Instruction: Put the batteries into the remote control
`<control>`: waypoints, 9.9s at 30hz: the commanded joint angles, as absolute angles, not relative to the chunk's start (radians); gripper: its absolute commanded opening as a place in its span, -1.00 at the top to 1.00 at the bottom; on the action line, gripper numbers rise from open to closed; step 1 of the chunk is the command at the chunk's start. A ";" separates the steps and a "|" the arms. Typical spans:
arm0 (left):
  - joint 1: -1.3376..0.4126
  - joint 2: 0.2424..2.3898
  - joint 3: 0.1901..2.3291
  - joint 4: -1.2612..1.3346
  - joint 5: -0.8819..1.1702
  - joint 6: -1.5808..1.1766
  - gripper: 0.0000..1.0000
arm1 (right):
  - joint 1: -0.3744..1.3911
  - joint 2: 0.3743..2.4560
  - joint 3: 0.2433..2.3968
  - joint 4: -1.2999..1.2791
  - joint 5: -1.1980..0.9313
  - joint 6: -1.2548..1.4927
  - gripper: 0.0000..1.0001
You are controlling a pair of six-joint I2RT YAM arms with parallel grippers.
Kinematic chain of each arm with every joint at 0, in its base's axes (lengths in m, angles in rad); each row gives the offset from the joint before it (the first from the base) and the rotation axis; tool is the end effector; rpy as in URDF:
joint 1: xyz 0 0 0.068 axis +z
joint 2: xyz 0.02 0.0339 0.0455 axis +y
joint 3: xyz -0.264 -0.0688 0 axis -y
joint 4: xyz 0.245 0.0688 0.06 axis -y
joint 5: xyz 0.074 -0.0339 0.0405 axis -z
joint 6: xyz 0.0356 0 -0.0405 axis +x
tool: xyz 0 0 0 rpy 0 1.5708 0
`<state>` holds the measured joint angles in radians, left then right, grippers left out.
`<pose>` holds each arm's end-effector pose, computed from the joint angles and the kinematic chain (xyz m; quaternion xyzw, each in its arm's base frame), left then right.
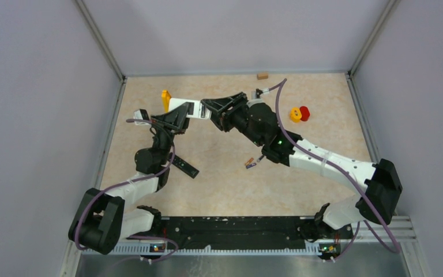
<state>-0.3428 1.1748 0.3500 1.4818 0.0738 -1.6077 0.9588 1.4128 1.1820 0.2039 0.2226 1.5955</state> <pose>0.2018 -0.0748 0.2847 -0.2339 0.3752 -0.7516 0.4896 0.2014 0.2733 0.3737 0.2965 0.6521 0.6405 0.2768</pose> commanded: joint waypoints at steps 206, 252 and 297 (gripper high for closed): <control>-0.292 1.008 0.458 1.026 0.365 -1.072 1.00 | 0.925 1.068 1.057 0.063 0.073 0.283 1.00; -0.292 1.058 0.319 1.023 0.427 -1.062 1.00 | 0.912 1.441 1.223 -0.340 -0.025 1.365 1.00; -0.292 1.022 0.386 0.847 0.429 -1.104 1.00 | 0.836 1.459 1.119 -0.236 -0.144 1.479 0.54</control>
